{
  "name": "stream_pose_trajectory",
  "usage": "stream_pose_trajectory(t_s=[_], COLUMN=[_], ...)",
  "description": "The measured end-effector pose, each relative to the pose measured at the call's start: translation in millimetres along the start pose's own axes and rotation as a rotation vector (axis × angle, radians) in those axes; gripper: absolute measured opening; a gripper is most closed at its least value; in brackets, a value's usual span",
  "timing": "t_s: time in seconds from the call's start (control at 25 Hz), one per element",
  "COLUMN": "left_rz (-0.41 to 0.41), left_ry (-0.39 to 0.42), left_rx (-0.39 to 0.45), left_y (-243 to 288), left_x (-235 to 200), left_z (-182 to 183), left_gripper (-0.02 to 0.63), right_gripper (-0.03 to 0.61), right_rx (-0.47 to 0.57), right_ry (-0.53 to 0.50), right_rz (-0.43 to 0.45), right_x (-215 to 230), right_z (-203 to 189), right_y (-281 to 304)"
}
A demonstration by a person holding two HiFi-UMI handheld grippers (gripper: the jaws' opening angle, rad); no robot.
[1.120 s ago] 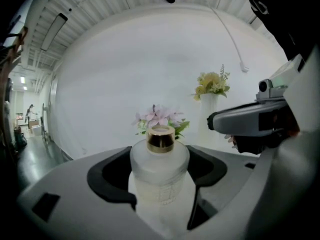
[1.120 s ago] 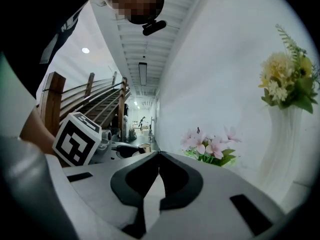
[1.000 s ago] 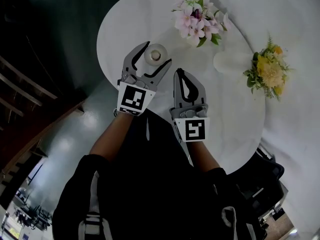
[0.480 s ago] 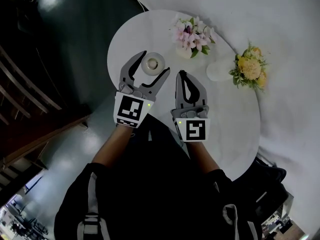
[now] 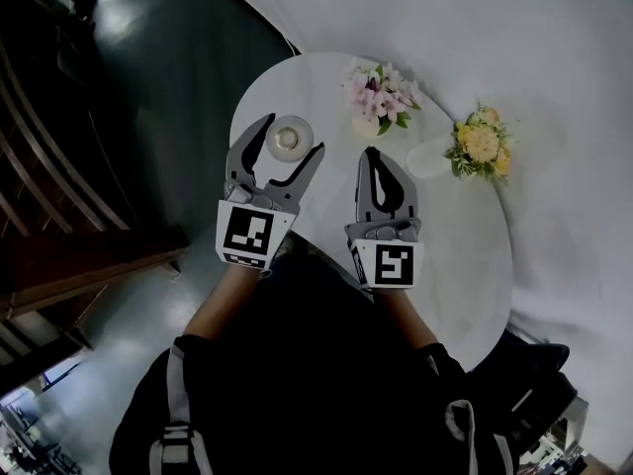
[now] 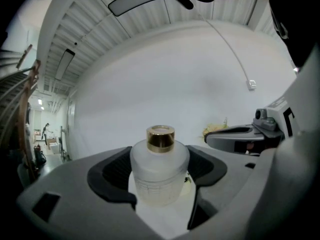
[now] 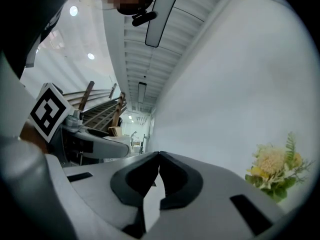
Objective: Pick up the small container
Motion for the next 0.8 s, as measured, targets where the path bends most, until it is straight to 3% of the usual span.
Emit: stream_pose_trajectory(t_s=[0.36,0.8], left_rz=[0.121,0.129], left_ry=[0.0,-0.009], left_rx=[0.033,0.023], left_y=[-42,-57], left_x=[-12,-14], left_z=[19,14], left_gripper=[0.328,0.328], right_gripper=[0.02,0.02], right_rx=[0.017,-0.006], right_ry=[-0.022,-0.015], right_rz=[-0.024,-0.012], right_x=[1,-7], right_z=[21,16], right_y=[-10,-14])
Point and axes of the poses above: the fingertips, and each gripper's own axes: y forward along the fingers, x to its right, z out of its top, the point moved 1 cm from there along -y, backward along the fingers, and after that the axes turned 4 degrees about -z, right-handed, at the moved point
